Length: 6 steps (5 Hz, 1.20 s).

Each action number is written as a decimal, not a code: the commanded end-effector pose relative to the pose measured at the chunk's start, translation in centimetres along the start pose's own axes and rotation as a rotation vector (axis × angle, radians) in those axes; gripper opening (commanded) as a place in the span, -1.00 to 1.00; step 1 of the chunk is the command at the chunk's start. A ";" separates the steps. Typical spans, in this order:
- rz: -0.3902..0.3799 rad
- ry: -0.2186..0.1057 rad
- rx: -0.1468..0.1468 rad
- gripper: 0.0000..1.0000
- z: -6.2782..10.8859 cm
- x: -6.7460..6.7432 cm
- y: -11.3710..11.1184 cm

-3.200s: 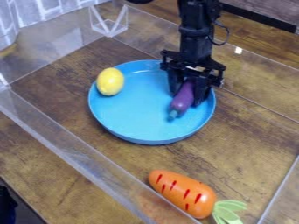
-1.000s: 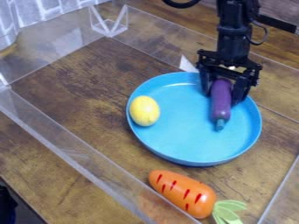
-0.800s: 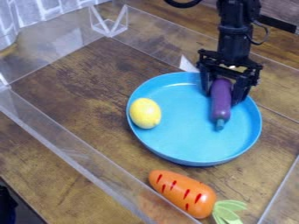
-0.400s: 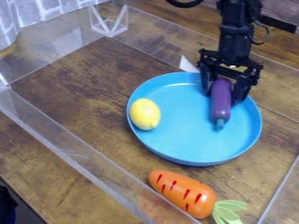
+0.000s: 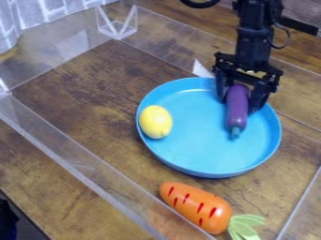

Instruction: Remove the purple eggplant from the blue tray and put it on the table

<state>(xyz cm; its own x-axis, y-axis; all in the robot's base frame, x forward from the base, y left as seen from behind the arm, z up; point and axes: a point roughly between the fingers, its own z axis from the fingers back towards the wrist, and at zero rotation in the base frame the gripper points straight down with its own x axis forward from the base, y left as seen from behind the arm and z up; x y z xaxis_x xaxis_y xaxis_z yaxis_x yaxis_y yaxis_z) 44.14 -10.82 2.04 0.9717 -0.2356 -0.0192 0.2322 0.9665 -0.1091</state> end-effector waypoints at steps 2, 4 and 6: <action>-0.065 0.012 0.019 1.00 -1.8 0.2 -0.4; -0.075 0.028 0.043 -1.00 -1.1 -0.2 -0.2; -0.083 0.041 0.071 -1.00 0.0 -0.7 -0.1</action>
<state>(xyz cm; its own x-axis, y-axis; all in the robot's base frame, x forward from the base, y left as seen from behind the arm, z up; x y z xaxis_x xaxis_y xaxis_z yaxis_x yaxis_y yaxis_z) 43.69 -10.45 2.29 0.9564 -0.2879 -0.0491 0.2860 0.9573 -0.0426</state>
